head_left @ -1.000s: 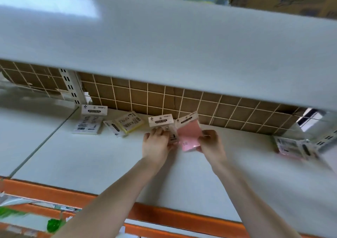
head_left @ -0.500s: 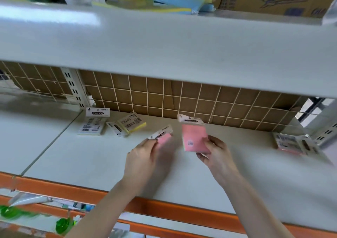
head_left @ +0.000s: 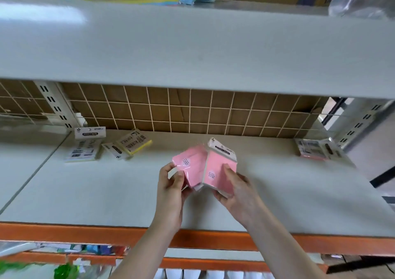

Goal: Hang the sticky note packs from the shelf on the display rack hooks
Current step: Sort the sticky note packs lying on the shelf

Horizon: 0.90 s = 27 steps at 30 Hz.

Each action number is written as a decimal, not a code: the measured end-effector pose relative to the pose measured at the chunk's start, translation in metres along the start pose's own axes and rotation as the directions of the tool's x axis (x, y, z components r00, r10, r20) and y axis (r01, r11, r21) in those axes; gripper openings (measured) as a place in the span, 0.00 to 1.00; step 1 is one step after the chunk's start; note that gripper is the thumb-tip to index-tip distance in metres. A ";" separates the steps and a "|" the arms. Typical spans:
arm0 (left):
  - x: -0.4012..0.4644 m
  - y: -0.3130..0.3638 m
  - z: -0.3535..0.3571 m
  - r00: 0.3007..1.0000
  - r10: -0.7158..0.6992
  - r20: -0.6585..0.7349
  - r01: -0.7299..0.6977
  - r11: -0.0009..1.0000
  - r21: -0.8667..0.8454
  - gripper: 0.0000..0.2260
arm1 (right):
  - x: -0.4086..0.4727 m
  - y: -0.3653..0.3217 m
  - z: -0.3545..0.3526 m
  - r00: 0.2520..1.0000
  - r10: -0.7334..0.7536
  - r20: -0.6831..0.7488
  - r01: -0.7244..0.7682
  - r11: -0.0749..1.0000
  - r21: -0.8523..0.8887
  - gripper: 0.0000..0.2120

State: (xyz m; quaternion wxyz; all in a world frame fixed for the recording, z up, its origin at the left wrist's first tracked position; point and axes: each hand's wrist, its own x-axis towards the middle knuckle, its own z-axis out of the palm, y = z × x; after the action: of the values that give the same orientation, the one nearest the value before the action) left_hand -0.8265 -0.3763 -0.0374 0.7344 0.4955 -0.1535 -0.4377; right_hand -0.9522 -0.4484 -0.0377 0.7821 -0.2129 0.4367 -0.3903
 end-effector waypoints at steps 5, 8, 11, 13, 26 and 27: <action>-0.013 -0.015 0.014 0.956 -0.014 0.293 -0.033 0.988 0.153 0.12 | -0.010 -0.018 -0.025 0.992 -0.129 -0.013 0.129 0.991 -0.025 0.12; -0.019 -0.021 0.024 0.942 -0.081 0.325 0.015 0.980 0.199 0.09 | -0.021 -0.030 -0.042 0.984 -0.176 -0.029 0.176 0.984 -0.018 0.11; -0.022 -0.024 0.046 0.962 -0.128 0.240 0.067 0.967 0.247 0.11 | -0.038 -0.046 -0.062 0.976 -0.218 0.015 0.218 0.973 -0.076 0.10; -0.025 -0.023 0.067 0.966 -0.156 0.207 0.078 0.936 0.342 0.15 | -0.052 -0.058 -0.076 0.968 -0.242 0.071 0.250 0.959 -0.134 0.10; -0.125 -0.081 0.199 0.916 -0.025 0.401 -0.244 0.758 0.605 0.15 | -0.137 -0.119 -0.194 0.897 -0.441 0.018 0.406 0.807 -0.429 0.10; -0.136 -0.089 0.209 0.911 -0.015 0.413 -0.259 0.758 0.599 0.16 | -0.144 -0.121 -0.204 0.891 -0.453 -0.005 0.408 0.807 -0.426 0.10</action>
State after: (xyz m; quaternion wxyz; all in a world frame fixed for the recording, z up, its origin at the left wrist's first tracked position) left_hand -1.0856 -0.4036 0.0108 0.5016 0.6068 -0.4704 -0.3987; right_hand -1.2224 -0.4054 0.0104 0.5854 -0.4460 0.4903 -0.4669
